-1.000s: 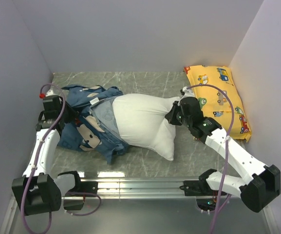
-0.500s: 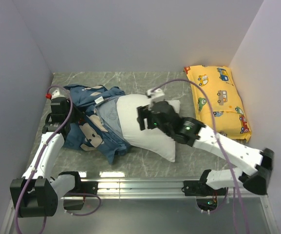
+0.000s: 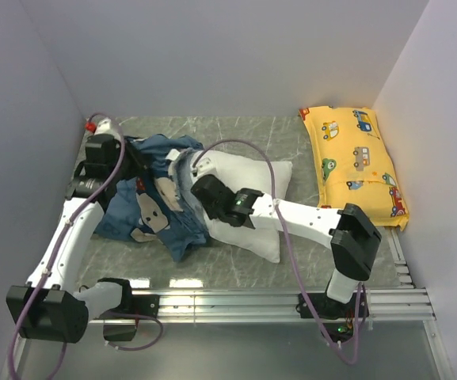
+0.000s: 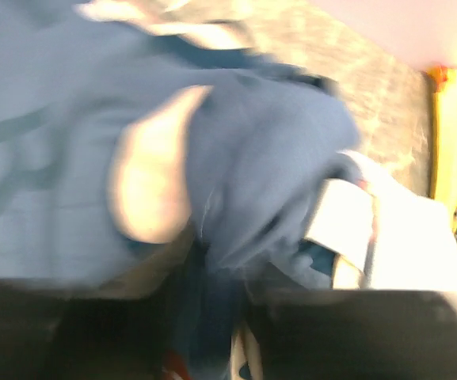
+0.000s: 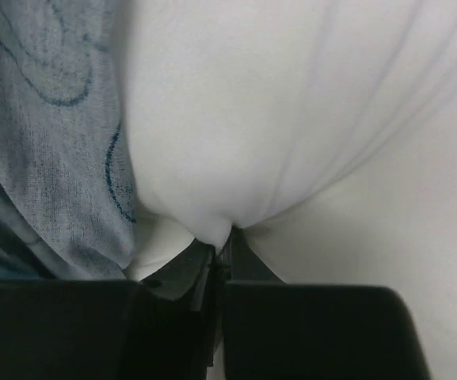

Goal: Remove the pillowcase from the pillow

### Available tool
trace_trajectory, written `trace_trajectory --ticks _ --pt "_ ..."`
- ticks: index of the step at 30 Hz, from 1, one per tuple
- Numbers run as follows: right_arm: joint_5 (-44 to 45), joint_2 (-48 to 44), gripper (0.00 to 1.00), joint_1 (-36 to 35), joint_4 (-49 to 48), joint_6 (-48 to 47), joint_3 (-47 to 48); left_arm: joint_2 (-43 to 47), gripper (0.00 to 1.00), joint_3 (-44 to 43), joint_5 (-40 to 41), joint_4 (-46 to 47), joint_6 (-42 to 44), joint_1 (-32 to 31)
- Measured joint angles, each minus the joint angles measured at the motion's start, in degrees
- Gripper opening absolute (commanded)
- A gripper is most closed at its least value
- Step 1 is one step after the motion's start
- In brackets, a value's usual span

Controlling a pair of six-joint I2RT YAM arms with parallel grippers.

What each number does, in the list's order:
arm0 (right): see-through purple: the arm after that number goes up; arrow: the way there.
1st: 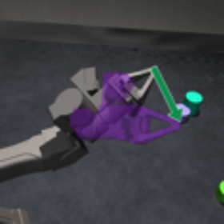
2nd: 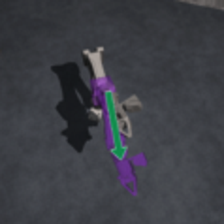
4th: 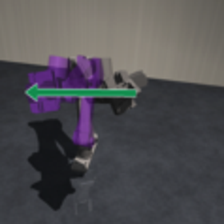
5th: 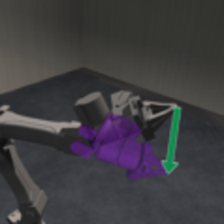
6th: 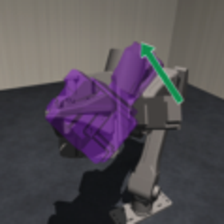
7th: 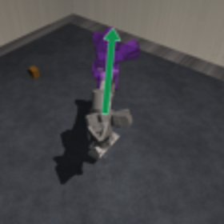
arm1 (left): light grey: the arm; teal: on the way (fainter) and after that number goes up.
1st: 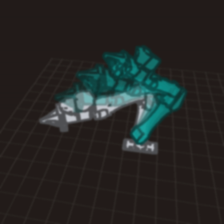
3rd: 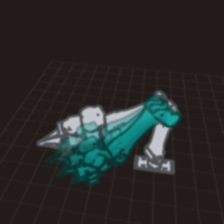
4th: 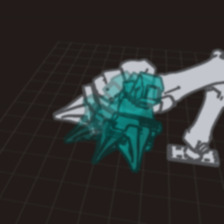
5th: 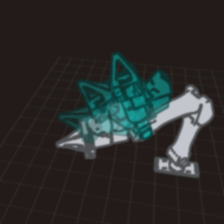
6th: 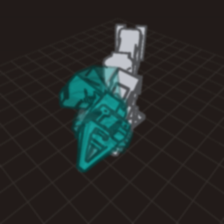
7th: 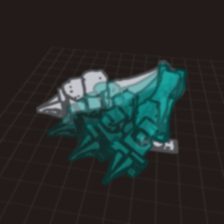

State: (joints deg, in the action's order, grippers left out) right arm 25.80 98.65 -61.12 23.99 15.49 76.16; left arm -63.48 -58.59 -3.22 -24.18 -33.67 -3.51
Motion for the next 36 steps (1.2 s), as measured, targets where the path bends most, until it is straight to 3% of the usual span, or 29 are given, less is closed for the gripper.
trace_trajectory --ticks 3,5,8,15,20,24,31,34,35,36 --pt "-7.26 -1.44 0.0 4.46 -0.61 2.38 -0.04 -1.03 0.87 -5.46 1.88 -1.03 0.74 -5.73" --pt "-14.75 -3.41 0.0 9.25 -2.62 4.72 -1.75 -0.09 0.93 -7.45 3.63 -1.57 1.03 -8.46" --pt "-22.91 -6.32 0.0 15.96 -5.49 7.56 -4.63 2.71 0.96 -8.09 7.89 -3.17 0.44 -8.94" --pt "-33.2 -8.61 0.0 24.2 -8.9 13.22 -7.41 9.53 0.94 -7.61 16.9 -6.62 -3.28 -8.63" --pt "-38.53 -8.22 0.0 25.44 -11.65 16.92 -7.5 13.75 0.9 0.13 17.11 -6.71 -7.61 -8.57" --pt "-39.17 -8.04 0.0 25.03 -12.44 17.7 -7.5 17.97 0.89 8.81 17.11 -9.14 -11.78 -8.57" --pt "-37.57 -8.04 0.0 23.3 -12.0 17.42 -7.26 24.04 0.92 16.72 17.29 -11.93 -19.67 -8.57" --pt "-34.93 -8.04 0.0 21.11 -10.73 16.48 -6.38 20.37 0.79 17.22 17.22 -8.92 -20.52 -7.91" --pt "-33.92 -8.07 0.0 20.06 -10.23 16.15 -6.08 18.1 0.66 17.2 16.48 -7.13 -20.31 -7.04" --pt "-33.07 -8.17 0.0 19.04 -9.88 15.89 -5.97 14.64 0.62 16.92 14.38 -4.83 -20.04 -5.14"
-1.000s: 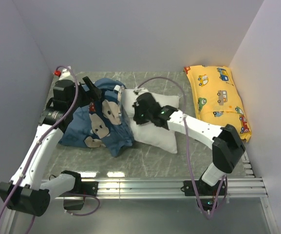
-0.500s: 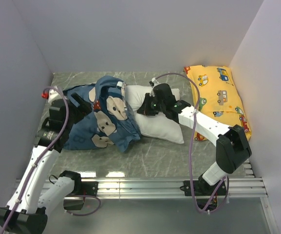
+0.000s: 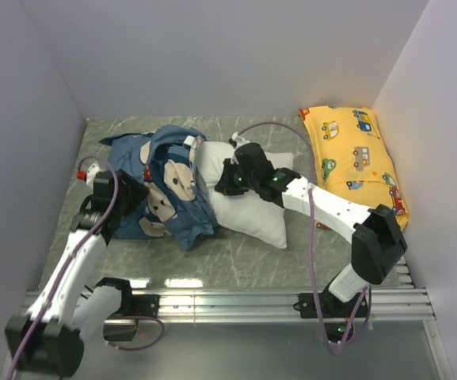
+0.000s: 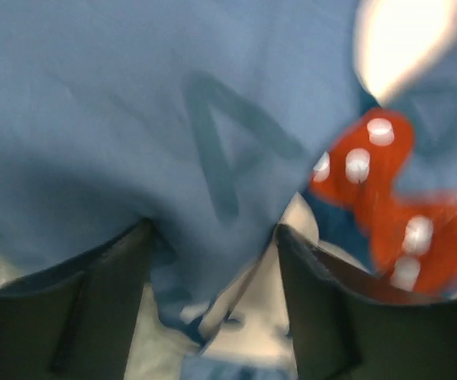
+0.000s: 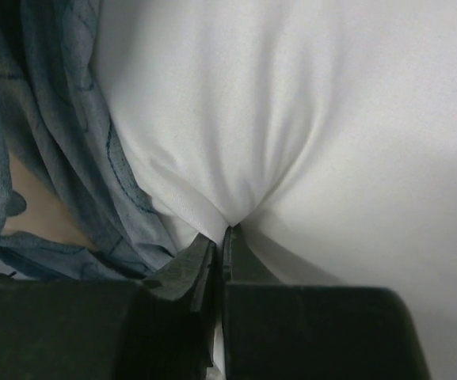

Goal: Remove the pillowcase from the pillow

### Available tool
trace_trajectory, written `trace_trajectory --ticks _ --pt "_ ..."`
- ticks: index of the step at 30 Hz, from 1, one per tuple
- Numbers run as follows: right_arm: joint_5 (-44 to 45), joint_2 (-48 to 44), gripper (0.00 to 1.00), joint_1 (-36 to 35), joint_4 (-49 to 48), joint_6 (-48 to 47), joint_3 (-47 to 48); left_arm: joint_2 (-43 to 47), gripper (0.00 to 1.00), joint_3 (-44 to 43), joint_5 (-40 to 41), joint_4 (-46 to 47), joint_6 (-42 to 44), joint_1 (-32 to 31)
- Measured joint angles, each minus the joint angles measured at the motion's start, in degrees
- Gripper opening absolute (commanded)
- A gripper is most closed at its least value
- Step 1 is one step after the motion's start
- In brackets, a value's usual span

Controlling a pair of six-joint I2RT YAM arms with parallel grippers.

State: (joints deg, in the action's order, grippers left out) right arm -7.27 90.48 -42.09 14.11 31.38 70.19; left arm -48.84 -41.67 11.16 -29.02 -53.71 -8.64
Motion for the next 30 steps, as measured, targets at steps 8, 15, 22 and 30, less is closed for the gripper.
trace_trajectory --ticks 8,15,22,30 --pt "3.52 -2.8 0.0 -3.04 1.11 -0.92 -1.29 -17.38 0.67 -7.17 -14.82 9.49 4.83 10.88" --pt "4.74 -2.91 0.0 -2.89 1.03 -0.83 -1.97 -14.53 0.92 -12.17 -16.26 10.32 5.99 10.97" --pt "5.07 -1.99 0.0 -2.89 2.56 -1.46 -0.11 -2.36 0.92 0.33 -13.2 10.25 1.86 11.63" --pt "5.55 -1.95 0.0 -2.89 3.34 -2.89 0.31 5.68 0.89 19.65 -15.8 21.44 -3.3 12.48"
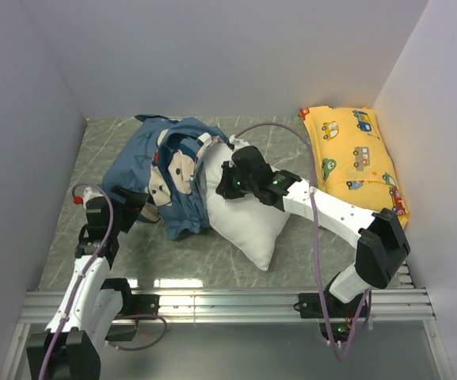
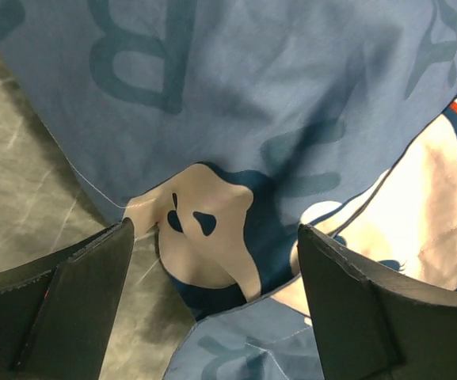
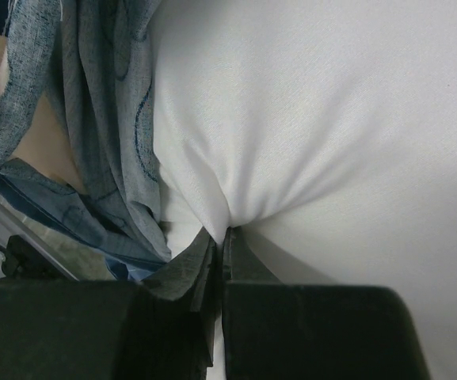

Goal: Remove the pillowcase from the pillow

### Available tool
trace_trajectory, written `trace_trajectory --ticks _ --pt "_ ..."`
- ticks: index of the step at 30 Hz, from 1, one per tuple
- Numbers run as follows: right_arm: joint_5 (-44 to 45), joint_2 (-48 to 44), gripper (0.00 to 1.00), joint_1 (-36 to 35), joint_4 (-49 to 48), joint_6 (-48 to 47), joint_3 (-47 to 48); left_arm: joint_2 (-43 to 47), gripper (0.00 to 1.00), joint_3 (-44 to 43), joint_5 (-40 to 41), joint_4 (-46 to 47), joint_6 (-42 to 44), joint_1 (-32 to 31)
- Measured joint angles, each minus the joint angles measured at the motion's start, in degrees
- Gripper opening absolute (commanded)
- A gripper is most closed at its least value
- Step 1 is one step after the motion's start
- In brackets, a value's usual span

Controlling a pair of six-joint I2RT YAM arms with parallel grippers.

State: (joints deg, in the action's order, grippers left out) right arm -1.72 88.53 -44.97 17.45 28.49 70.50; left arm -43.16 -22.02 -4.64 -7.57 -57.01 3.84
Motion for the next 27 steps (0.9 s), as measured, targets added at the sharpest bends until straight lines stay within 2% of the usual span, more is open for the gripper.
trace_trajectory --ticks 9,12,18,21,22,25,27 --pt "0.0 0.0 0.0 0.0 0.02 -0.59 0.0 -0.55 0.92 10.01 -0.61 18.62 -4.61 0.35" --pt "0.22 0.0 0.0 0.0 0.02 -0.96 -0.02 -0.5 0.89 11.45 -0.94 24.28 -5.73 0.42" --pt "0.55 0.0 0.0 -0.02 0.15 -1.33 -0.02 -2.19 0.76 11.43 -2.01 31.91 -6.73 0.44" --pt "1.16 0.0 0.0 -0.24 0.2 -1.42 -0.02 -6.4 0.61 10.73 -2.78 33.81 -7.1 0.44" --pt "1.53 0.0 0.0 -0.42 0.26 -1.53 0.0 -7.69 0.48 10.49 -3.15 34.01 -7.21 0.44" --pt "2.91 0.0 0.0 -0.94 0.61 -2.05 0.09 -9.18 0.24 9.92 -3.65 33.94 -7.34 0.48" --pt "4.11 0.0 0.11 -1.36 1.11 -2.62 0.46 -8.76 0.17 9.51 -3.76 33.66 -7.1 0.48"
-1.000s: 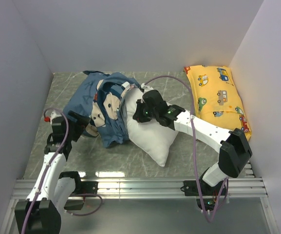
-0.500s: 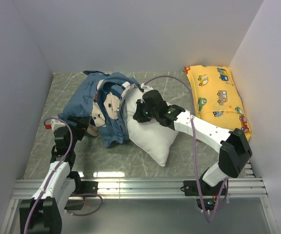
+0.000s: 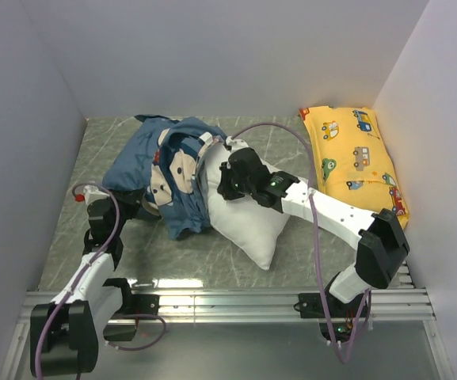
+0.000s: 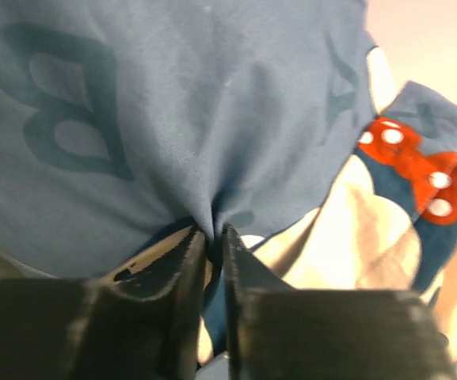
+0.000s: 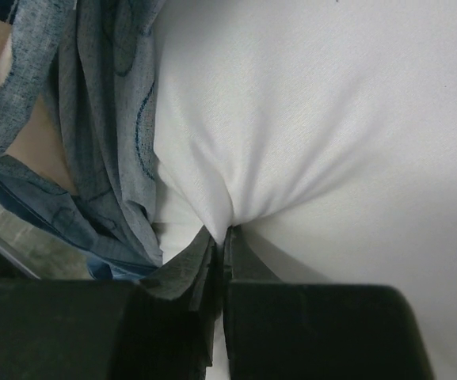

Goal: Remove the pillowcase from the pillow

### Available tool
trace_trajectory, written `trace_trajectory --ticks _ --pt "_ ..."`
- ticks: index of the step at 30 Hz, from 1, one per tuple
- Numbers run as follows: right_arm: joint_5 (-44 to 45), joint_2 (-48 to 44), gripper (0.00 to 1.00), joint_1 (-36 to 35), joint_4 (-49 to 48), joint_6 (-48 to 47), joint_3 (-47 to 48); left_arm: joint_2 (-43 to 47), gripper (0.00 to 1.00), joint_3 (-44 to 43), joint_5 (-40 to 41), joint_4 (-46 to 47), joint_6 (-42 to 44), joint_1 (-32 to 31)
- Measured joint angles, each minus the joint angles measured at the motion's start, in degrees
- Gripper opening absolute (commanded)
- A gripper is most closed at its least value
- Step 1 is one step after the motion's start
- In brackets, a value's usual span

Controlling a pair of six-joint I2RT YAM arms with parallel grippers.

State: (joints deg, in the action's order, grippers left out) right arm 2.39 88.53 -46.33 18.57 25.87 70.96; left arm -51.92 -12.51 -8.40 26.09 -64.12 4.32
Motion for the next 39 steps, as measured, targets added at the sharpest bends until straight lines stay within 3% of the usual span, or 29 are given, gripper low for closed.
trace_trajectory --ticks 1,2,5,8,13,16,17,18,19,23,27,39 --pt "0.57 0.0 0.18 -0.24 0.17 -0.26 0.2 0.39 0.08 -0.26 -0.02 -0.44 0.11 0.0" --pt "1.38 0.0 0.35 -0.61 0.28 -0.7 0.37 0.94 0.06 -0.72 -0.04 -1.05 0.13 0.0" --pt "4.2 0.0 0.63 -2.08 0.92 -2.49 0.79 2.51 0.0 -2.56 -0.15 -3.23 0.94 0.0" --pt "7.96 0.0 0.76 -4.92 1.68 -5.73 1.46 3.91 0.0 -4.28 -0.17 -5.4 1.64 0.0" --pt "13.81 2.12 0.78 -9.11 4.7 -10.38 5.05 5.05 0.01 -6.05 -0.15 -9.07 2.32 0.02" --pt "17.46 6.45 0.69 -9.64 6.05 -11.04 7.85 5.16 0.01 -7.26 -0.11 -11.43 2.64 0.02" --pt "18.84 8.24 0.36 -9.64 6.84 -11.06 8.52 5.27 0.0 -7.76 -0.09 -12.24 2.95 0.02" --pt "20.13 10.12 0.11 -9.62 7.72 -11.13 9.14 5.4 0.01 -8.33 -0.02 -13.07 3.1 0.0" --pt "21.2 11.78 0.0 -9.57 8.44 -10.69 9.75 5.57 0.0 -8.98 0.11 -14.08 3.37 0.0" --pt "23.21 14.14 0.0 -9.51 10.21 -8.74 11.47 5.53 0.0 -13.11 0.57 -19.12 4.57 0.24" --pt "23.61 10.05 0.0 -8.37 10.99 -7.28 11.08 4.7 0.0 -17.73 0.7 -24.06 5.79 2.82" --pt "14.8 -9.44 0.0 -2.03 16.41 -4.42 7.23 -2.99 0.0 -24.09 -15.06 -31.19 4.96 23.19"
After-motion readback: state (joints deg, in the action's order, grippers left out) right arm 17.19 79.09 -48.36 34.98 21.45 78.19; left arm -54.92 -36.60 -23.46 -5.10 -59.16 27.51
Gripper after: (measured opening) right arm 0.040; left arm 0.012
